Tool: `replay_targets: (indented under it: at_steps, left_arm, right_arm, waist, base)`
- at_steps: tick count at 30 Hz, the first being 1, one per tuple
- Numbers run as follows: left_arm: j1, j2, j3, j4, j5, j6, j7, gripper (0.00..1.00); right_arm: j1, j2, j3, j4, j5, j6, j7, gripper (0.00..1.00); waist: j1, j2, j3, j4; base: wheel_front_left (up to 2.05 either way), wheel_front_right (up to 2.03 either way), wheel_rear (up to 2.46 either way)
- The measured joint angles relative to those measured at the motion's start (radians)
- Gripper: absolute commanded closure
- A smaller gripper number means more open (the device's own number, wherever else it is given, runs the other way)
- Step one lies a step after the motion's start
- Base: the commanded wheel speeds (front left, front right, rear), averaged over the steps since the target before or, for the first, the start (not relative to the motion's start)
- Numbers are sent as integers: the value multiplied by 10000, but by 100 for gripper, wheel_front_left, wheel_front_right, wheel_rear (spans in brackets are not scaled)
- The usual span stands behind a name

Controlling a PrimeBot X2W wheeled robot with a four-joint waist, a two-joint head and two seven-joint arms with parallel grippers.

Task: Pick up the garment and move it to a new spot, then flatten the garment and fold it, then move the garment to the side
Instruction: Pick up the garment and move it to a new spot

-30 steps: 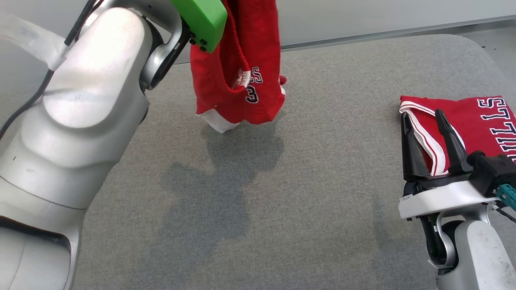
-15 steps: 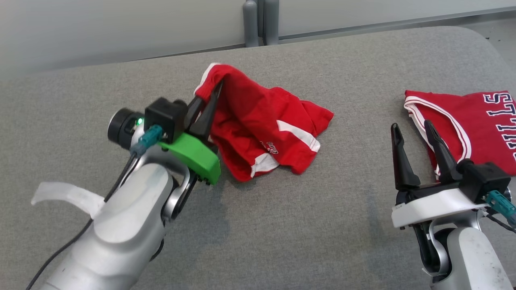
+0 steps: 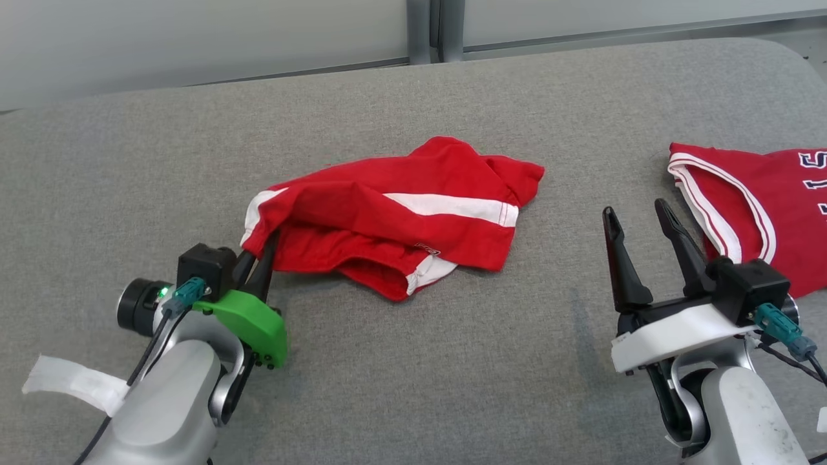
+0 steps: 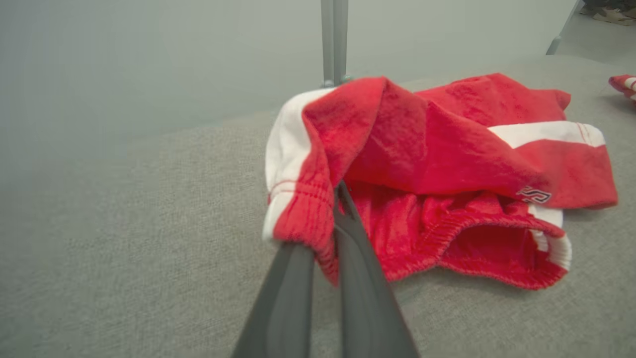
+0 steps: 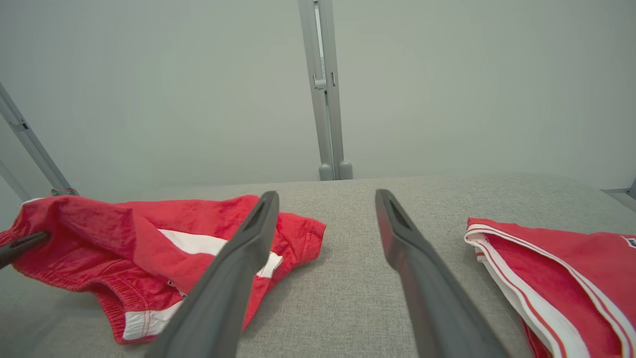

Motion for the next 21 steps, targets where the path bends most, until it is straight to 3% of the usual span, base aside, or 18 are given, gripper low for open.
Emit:
replay_targets:
  at_steps: [9,12,13,14,21]
  left_arm:
    - [281,-167,658,1312,-50,-405,-2,100]
    - [283,-322,867,1779,-132,-466,-4,42]
    - [283,-364,941,1918,-132,-491,-6,10]
    - [283,-393,1020,2027,-132,-495,-15,0]
    - [498,-458,1440,2633,-63,-629,-15,0]
  right_arm:
    - [-14,0,136,234,-77,0,119,0]
    - [-23,2,182,265,-84,0,123,0]
    - [-30,2,192,280,-84,0,125,0]
    - [-35,0,203,301,-84,0,125,0]
    - [-36,0,148,497,-84,0,123,0]
  waist:
    - [0,0,97,61]
    - [0,0,102,38]
    - [0,0,102,27]
    - [0,0,96,16]
    - [0,0,-118,44]
  base:
    - [0,0,0]
    - [0,0,0]
    - [0,0,0]
    - [0,0,0]
    - [0,0,0]
